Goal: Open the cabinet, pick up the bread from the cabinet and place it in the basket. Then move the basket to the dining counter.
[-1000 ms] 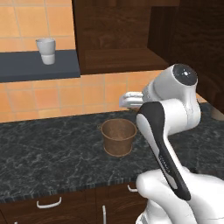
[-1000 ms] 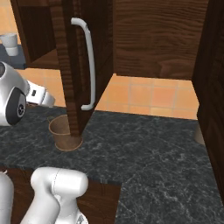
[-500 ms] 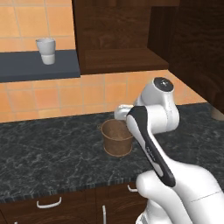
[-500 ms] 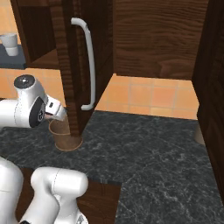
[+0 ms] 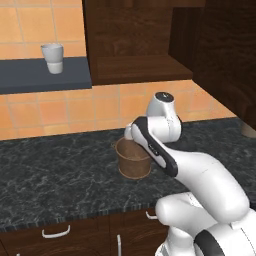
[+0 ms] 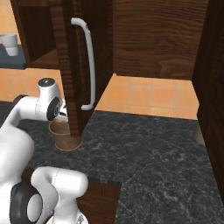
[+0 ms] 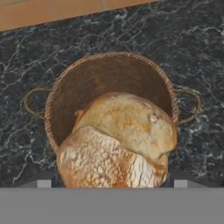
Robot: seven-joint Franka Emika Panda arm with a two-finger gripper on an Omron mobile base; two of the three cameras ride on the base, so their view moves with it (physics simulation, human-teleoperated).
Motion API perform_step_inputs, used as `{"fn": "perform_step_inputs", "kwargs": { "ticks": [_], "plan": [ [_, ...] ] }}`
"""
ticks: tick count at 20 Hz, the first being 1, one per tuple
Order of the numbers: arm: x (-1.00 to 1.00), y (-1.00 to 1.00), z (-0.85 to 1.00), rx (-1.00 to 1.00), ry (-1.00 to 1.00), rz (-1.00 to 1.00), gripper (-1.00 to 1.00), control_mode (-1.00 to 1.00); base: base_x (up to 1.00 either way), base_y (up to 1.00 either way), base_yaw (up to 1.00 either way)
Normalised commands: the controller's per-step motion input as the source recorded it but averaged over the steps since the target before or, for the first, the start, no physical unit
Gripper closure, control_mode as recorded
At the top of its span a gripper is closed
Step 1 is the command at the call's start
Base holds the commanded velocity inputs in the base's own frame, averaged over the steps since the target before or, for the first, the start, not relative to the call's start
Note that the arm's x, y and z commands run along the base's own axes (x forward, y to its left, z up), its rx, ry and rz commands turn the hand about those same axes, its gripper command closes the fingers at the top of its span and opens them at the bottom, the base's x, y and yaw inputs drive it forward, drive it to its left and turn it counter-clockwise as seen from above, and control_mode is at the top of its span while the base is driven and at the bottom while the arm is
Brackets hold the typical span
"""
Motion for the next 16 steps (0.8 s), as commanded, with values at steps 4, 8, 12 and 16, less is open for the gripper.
{"fn": "perform_step_inputs", "kwargs": {
  "ticks": [4,8,12,16],
  "plan": [
    [0.60,-0.01,-0.47,-0.05,0.00,-0.01,1.00,-1.00,0.00,0.00,0.00],
    [0.20,-0.03,-0.15,0.00,0.04,0.00,1.00,-1.00,0.00,0.00,0.00],
    [0.21,0.00,-0.14,0.00,0.11,0.00,1.00,-1.00,0.00,0.00,0.00],
    [0.09,0.04,-0.32,0.00,0.02,0.00,1.00,-1.00,0.00,0.00,0.00]
  ]
}}
